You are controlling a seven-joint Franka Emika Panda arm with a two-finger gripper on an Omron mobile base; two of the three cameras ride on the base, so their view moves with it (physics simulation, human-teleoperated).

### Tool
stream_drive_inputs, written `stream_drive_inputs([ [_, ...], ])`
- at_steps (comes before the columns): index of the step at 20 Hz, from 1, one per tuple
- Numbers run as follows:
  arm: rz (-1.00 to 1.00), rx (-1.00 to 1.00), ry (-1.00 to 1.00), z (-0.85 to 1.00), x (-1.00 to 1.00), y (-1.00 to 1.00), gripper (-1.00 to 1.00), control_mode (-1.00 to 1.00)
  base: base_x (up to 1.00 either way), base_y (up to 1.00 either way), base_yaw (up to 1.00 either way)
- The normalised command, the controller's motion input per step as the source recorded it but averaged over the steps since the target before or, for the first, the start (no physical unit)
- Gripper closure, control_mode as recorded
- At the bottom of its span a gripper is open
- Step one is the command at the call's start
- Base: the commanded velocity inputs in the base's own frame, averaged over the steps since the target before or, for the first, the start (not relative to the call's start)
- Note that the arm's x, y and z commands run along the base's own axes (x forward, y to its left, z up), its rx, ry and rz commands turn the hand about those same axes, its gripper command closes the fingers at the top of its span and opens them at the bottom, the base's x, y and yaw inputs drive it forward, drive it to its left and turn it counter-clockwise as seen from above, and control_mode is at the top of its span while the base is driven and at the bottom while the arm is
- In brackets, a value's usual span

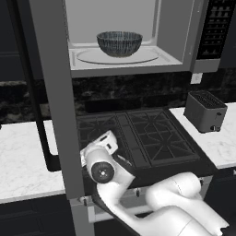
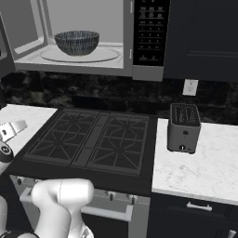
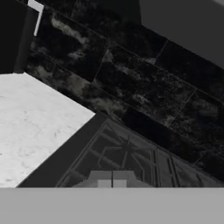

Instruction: Open the microwave, place the bowl with waffle inside the microwave, then close the microwave door and turn it on.

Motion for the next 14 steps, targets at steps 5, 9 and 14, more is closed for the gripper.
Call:
stream_drive_inputs([
  [5,0.00,-0.37,-0.51,0.08,-0.27,0.33,1.00,-1.00,0.00,0.00,0.00],
  [9,0.00,-0.20,-0.26,0.78,-0.48,0.26,1.00,-1.00,0.00,0.00,0.00],
  [14,-0.02,-0.15,-0.08,0.81,-0.60,0.35,1.00,-1.00,0.00,0.00,0.00],
])
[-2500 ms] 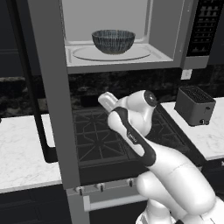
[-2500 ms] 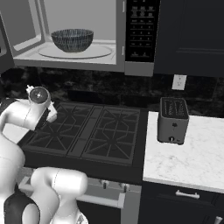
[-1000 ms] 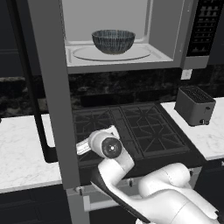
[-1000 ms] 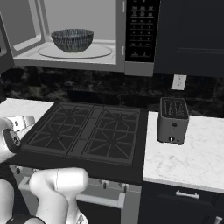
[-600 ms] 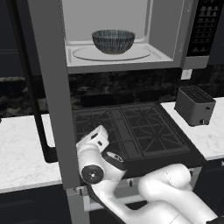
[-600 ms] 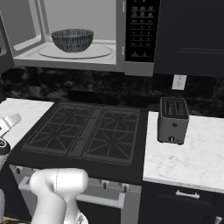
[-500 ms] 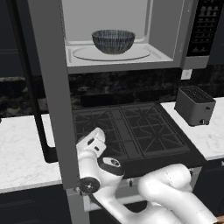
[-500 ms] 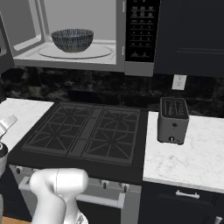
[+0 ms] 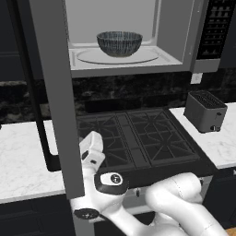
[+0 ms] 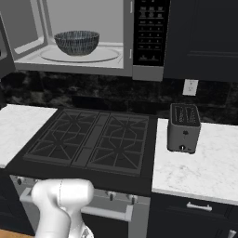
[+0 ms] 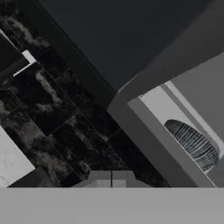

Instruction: Open the microwave, place the bowl with waffle inside the microwave, then close the microwave door and turn it on.

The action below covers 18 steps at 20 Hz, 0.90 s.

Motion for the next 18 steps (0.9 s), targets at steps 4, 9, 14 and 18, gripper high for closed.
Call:
stream_drive_inputs([
  [4,-0.03,-0.14,-0.01,0.36,-0.41,0.52,1.00,-1.00,0.00,0.00,0.00],
  [9,-0.06,-0.23,-0.05,0.00,-0.09,0.61,1.00,-1.00,0.00,0.00,0.00],
  [14,-0.10,-0.27,-0.22,0.00,0.00,0.57,1.00,-1.00,0.00,0.00,0.00],
  [18,-0.12,-0.27,-0.38,0.05,0.00,0.46,1.00,-1.00,0.00,0.00,0.00],
])
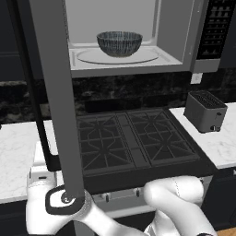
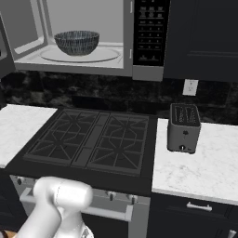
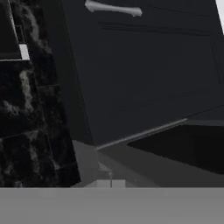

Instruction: Open the microwave, place the bowl with waffle inside the microwave, then close the microwave door and turn it on.

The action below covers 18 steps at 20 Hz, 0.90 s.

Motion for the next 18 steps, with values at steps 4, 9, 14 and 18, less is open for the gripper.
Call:
stream_drive_inputs([
  [4,-0.11,-0.18,-0.48,0.43,-0.05,0.23,1.00,-1.00,0.00,0.00,0.00],
  [9,-0.12,-0.04,-0.44,0.65,-0.11,0.03,1.00,-1.00,0.00,0.00,0.00],
  [14,-0.16,0.01,-0.32,0.28,-0.46,0.00,1.00,-1.00,0.00,0.00,0.00],
  [18,-0.12,0.08,-0.32,0.31,-0.66,-0.01,1.00,-1.00,0.00,0.00,0.00],
])
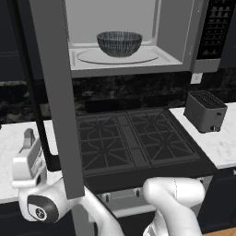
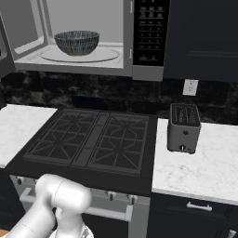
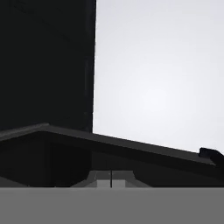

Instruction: Open the microwave, place the bowl with waffle inside the microwave, then close the microwave door and turn it on.

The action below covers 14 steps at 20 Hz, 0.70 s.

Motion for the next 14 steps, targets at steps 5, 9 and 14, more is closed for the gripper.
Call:
stream_drive_inputs([
  [5,-0.05,0.13,-0.26,0.71,-0.68,-0.19,1.00,-1.00,0.00,0.00,0.00],
  [9,0.00,0.26,-0.02,0.48,-0.15,-0.62,1.00,-1.00,0.00,0.00,0.00],
  [14,0.00,0.30,0.04,0.12,0.10,-0.89,1.00,-1.00,0.00,0.00,0.00],
])
